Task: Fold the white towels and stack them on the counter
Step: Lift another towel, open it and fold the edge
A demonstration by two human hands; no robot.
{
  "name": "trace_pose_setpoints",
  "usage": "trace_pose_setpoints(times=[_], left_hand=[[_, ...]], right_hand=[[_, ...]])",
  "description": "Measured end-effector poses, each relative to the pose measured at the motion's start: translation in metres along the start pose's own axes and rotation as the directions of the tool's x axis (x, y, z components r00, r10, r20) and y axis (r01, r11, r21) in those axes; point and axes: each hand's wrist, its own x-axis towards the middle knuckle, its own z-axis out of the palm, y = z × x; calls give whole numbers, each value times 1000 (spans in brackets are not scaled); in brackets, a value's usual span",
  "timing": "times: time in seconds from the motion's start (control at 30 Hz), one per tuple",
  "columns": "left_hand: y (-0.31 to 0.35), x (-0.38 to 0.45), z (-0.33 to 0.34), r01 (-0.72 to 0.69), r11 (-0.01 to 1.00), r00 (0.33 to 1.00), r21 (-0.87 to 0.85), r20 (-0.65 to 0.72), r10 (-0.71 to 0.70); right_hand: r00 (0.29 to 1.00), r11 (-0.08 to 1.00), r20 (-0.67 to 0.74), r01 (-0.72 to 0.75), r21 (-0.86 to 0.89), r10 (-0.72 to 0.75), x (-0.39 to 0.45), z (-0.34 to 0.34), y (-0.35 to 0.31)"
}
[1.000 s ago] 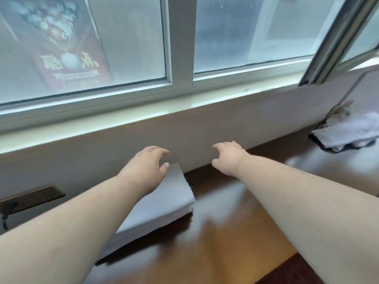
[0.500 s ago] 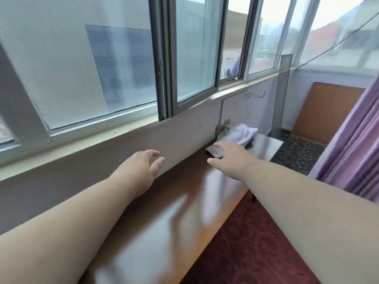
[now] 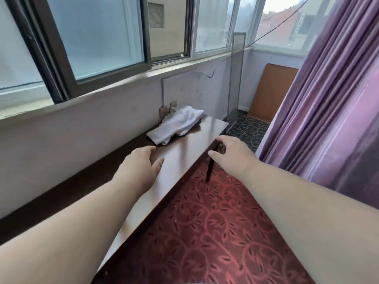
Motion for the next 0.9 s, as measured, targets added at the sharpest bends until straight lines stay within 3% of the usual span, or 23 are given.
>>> trace_pose_setpoints(times=[0.33,0.57,0.9], left_hand=[[-10,106,70,86,996,994,22,60,-87],[-21,228,102,58,994,992,89,106,-67],[-51,325,153,150,976,972,157,158,-174]], right_hand=[[998,997,25,53,-47,-52,104,45,49],[1000,998,21,-20,-64,21,215,67,79],[988,985,153,30,-172,-3,353,132,118]])
